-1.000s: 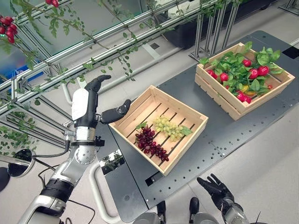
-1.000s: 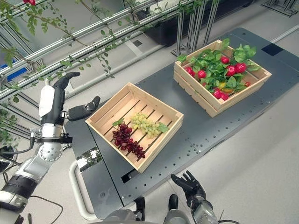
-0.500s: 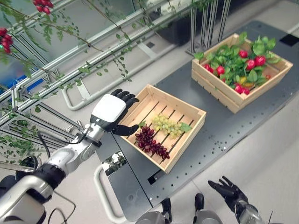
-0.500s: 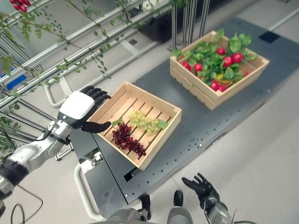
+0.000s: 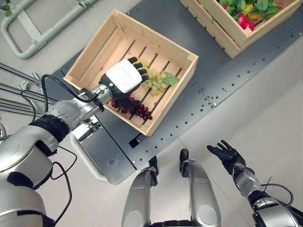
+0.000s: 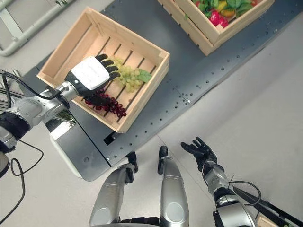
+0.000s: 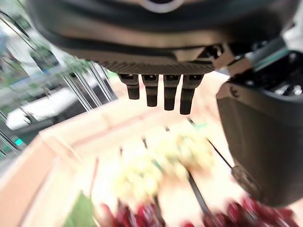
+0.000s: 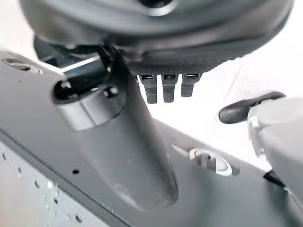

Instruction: Pick up the fruits from the basket on one side to the basket on the other side

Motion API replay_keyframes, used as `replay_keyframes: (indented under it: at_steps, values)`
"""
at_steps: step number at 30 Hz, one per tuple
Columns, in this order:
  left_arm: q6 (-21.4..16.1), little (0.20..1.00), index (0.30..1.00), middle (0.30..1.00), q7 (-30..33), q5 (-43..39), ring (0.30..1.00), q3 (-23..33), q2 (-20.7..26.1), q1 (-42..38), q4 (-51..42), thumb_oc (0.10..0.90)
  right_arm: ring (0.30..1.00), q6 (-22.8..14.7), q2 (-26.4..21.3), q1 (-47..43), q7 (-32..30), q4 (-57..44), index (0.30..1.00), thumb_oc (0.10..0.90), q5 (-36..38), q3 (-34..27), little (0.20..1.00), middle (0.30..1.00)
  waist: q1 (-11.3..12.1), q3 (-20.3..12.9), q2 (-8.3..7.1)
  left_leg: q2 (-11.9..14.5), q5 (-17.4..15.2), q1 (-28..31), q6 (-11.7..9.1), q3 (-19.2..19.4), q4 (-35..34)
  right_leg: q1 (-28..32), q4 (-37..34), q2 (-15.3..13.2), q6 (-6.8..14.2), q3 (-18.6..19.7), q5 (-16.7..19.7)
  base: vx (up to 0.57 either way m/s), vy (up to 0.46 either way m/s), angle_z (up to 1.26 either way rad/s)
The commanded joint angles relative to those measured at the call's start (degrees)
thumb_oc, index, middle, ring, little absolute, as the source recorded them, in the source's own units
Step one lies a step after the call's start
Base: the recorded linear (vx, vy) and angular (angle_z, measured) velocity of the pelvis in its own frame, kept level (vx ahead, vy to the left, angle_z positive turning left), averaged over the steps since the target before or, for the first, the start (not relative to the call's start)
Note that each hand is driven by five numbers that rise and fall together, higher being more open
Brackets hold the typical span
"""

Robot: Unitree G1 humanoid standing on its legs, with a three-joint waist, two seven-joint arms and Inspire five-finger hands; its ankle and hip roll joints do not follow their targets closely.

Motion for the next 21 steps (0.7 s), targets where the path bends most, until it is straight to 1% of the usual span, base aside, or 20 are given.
replay_keyframes:
  at_steps: [1,5,6,7,10,11,12,15,17,21]
  values:
    - [-0.1,0.900,0.900,0.900,-0.6,2.1,0.900,4.1,2.7,-8.7,0.2,0.800,0.900,-1.7,-0.8,-1.2,1.9,-2.3,0.900,0.800,2.8,1.3,0.900,0.900,-0.4,-0.3,-0.45,1.8,-4.9,-1.3,0.3,2.6,4.2,1.9,-4.2,-0.5,2.5,0.9,2.3,-0.03,0.004,-0.02]
    - [-1.0,0.900,0.900,0.900,-3.7,2.2,0.900,2.5,3.0,-9.8,0.3,0.800,0.900,-1.0,-1.2,-2.6,1.7,-1.9,0.900,0.800,2.3,1.4,0.900,0.900,-0.5,-0.3,-0.32,1.9,-4.2,-1.9,0.1,2.8,3.1,1.1,-5.3,-0.2,2.7,1.1,3.0,-0.03,0.003,-0.04]
    - [-1.0,0.900,0.900,0.900,-5.3,0.8,0.900,1.9,3.3,-9.9,-0.2,0.800,0.900,-1.1,-1.3,-2.8,1.8,-1.3,0.900,0.800,2.2,1.4,0.900,0.900,-0.3,-0.3,-0.20,1.9,-4.2,-1.7,0.1,2.9,2.7,1.1,-5.7,-0.2,2.9,1.1,3.0,-0.03,-0.007,0.00]
    - [-1.1,0.900,0.900,0.900,-5.5,0.6,0.900,1.9,3.4,-10.1,-0.3,0.800,0.900,-1.1,-1.3,-3.0,1.8,-1.3,0.900,0.800,2.3,1.4,0.900,0.900,-0.3,-0.3,-0.18,1.9,-4.0,-1.9,0.1,2.9,2.6,0.9,-5.7,-0.2,2.9,1.1,3.2,0.00,0.000,0.00]
    - [0.0,0.900,0.900,0.900,-11.2,-4.1,0.900,0.9,4.9,-10.7,-3.0,0.800,0.900,-0.8,-1.6,-3.0,2.1,-0.4,0.900,0.800,2.7,0.8,0.900,0.900,0.3,-0.3,0.08,1.6,-3.9,-1.9,0.0,2.5,2.2,1.0,-6.2,-0.4,3.1,0.6,3.4,-0.02,-0.023,0.01]
    - [0.0,0.900,0.900,0.900,-11.4,-4.5,0.900,0.8,4.9,-10.8,-3.1,0.800,0.900,-0.8,-1.6,-3.0,2.2,-0.4,0.900,0.800,2.7,0.8,0.900,0.900,0.4,-0.3,0.08,1.6,-3.9,-2.0,0.0,2.5,2.3,1.0,-6.2,-0.4,3.1,0.5,3.4,-0.03,-0.032,0.03]
    - [-0.9,0.900,0.900,0.900,-13.1,-5.5,0.900,0.8,5.6,-10.9,-4.1,0.800,0.900,-0.6,-1.8,-2.8,2.4,-0.3,0.900,0.800,2.8,0.6,0.900,0.900,0.7,-0.3,0.17,1.5,-3.9,-2.0,-0.1,2.4,2.4,1.0,-6.1,-0.6,3.1,0.3,3.4,0.00,0.000,0.00]
    - [-1.2,0.900,0.900,0.900,-16.6,-6.9,0.900,0.2,6.9,-11.4,-7.4,0.800,0.900,0.0,-2.1,-2.8,2.3,0.0,0.900,0.800,2.8,0.0,0.900,0.900,1.2,-0.3,0.47,1.1,-3.8,-2.3,-0.3,1.7,2.6,1.1,-6.1,-1.0,3.2,-0.1,3.5,-0.01,-0.010,0.03]
    - [-0.9,0.900,0.900,0.900,-18.1,-7.9,0.900,0.3,7.2,-11.6,-8.7,0.800,0.900,0.1,-2.2,-3.0,2.7,0.3,0.900,0.800,3.5,-0.2,0.900,0.900,1.5,-0.3,0.48,1.0,-3.8,-2.6,-0.3,1.5,2.8,1.0,-5.9,-1.2,3.2,-0.4,3.5,-0.01,-0.017,0.12]
    - [-0.9,0.900,0.900,0.900,-19.0,-6.4,0.900,0.5,6.5,-12.1,-8.3,0.800,0.900,0.0,-1.7,-3.9,3.3,0.3,0.900,0.800,4.9,-0.2,0.900,0.900,1.8,-0.3,0.09,1.1,-3.7,-3.6,-0.4,1.2,3.0,0.3,-6.0,-1.3,3.2,-0.8,3.6,-0.01,-0.011,0.08]
